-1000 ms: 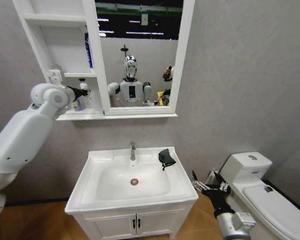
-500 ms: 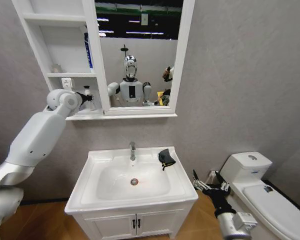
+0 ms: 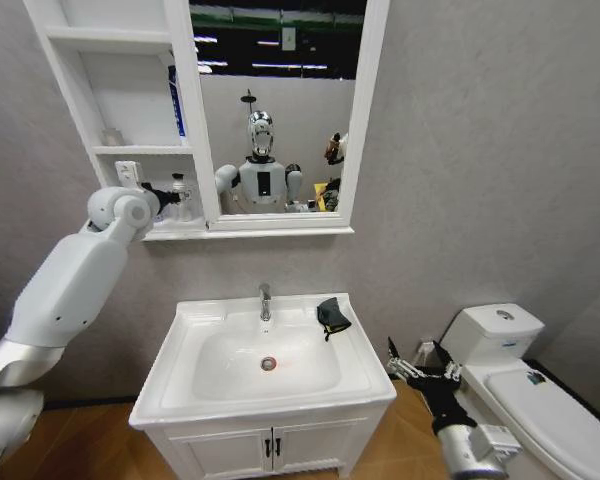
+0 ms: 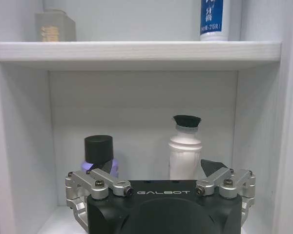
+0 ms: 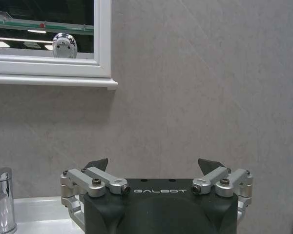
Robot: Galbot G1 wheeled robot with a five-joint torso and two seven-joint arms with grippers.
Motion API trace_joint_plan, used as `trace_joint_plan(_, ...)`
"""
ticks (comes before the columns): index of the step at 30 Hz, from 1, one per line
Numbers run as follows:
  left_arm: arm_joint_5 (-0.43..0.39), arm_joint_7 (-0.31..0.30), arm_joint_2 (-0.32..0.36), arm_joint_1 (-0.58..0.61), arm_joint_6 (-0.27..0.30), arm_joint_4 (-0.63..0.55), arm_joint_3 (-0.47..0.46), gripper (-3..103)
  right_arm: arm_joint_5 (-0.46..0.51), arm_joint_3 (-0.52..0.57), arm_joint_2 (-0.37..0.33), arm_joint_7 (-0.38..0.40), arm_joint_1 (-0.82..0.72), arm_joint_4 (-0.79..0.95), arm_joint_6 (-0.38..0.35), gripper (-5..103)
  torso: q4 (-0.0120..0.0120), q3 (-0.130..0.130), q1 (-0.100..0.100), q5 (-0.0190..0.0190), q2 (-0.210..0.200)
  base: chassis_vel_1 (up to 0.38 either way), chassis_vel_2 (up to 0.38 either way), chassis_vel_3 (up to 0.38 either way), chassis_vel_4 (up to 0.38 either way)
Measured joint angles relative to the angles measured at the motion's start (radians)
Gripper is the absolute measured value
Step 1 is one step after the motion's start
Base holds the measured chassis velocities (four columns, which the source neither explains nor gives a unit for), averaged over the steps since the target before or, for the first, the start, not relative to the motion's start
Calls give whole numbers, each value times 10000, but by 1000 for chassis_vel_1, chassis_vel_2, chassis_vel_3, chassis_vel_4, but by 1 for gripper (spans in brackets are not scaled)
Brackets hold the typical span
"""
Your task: Move facial cleanser and shampoo from washbasin to cabinet, then wipe washbasin with towel.
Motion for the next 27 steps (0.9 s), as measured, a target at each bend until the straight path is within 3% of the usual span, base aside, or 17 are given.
trace_joint_plan(4,-451,-1362,798,2019,-188,-2550,-961,100,-48,-85,17,47,-6,166,-92,100,3,1,1,-1,0,0,0,0,0)
trace_joint_plan(7,-552,-1642,941,2540,-227,-3221,-1246,100,-50,-75,2,47,-23,199,-129,100,0,0,-1,-1,0,0,0,0,0)
trace_joint_plan(9,-466,-1806,1138,4230,-387,-4788,-2441,100,-87,-81,-37,42,-46,254,-215,100,-3,-1,-2,3,1,0,0,0,0)
trace_joint_plan(10,-466,-1806,1138,4230,-387,-4788,-2441,100,-87,-81,-37,42,-46,254,-215,100,-3,-1,-2,3,1,0,0,0,0)
trace_joint_plan(11,-191,-1715,1115,5280,-481,-5375,-3097,100,-137,-123,-40,20,-66,304,-250,100,-1,-1,-3,4,2,0,0,0,0)
trace_joint_plan(12,229,-1304,908,6645,-566,-6023,-3936,100,-182,-197,-30,-4,-95,386,-286,100,0,0,-2,-5,1,0,0,0,0)
trace_joint_plan(14,570,-973,667,7522,-646,-6404,-4572,100,-202,-226,-23,-19,-122,423,-299,100,-2,0,-1,-5,1,0,0,0,0)
trace_joint_plan(16,1530,-242,-130,9677,-1052,-7119,-5784,100,-254,-246,-20,-78,-219,449,-279,100,-3,0,-3,2,1,0,0,0,0)
trace_joint_plan(17,1530,-242,-130,9677,-1052,-7119,-5784,100,-254,-246,-20,-78,-219,449,-279,100,-3,0,-3,2,1,0,0,0,0)
trace_joint_plan(18,2583,413,-961,11432,-1515,-7601,-6748,100,-263,-245,-29,-128,-308,451,-189,100,-6,0,1,-9,1,0,0,0,0)
trace_joint_plan(19,2859,573,-1197,11851,-1657,-7709,-6976,100,-263,-246,-29,-133,-326,450,-168,100,-4,1,2,-4,0,0,0,0,0)
trace_joint_plan(20,3897,1328,-2121,13555,-2237,-8161,-7742,100,-264,-246,-31,-149,-383,439,-116,100,10,0,-2,-2,1,0,0,0,0)
trace_joint_plan(21,3897,1328,-2121,13555,-2237,-8161,-7742,100,-264,-246,-31,-149,-383,439,-116,100,10,0,-2,-2,1,0,0,0,0)
trace_joint_plan(23,5042,2338,-3227,15412,-2997,-8635,-8477,100,-266,-243,-23,-168,-396,392,-99,100,6,-1,-3,-2,2,0,0,0,0)
trace_joint_plan(24,5042,2338,-3227,15412,-2997,-8635,-8477,100,-266,-243,-23,-168,-396,392,-99,100,6,-1,-3,-2,2,0,0,0,0)
trace_joint_plan(26,5973,3497,-4223,16607,-3811,-8859,-9131,100,-339,-230,-61,-203,-379,280,-66,100,-1,-2,-4,3,3,0,0,0,0)
trace_joint_plan(27,5973,3497,-4223,16607,-3811,-8859,-9131,100,-339,-230,-61,-203,-379,280,-66,100,-1,-2,-4,3,3,0,0,0,0)
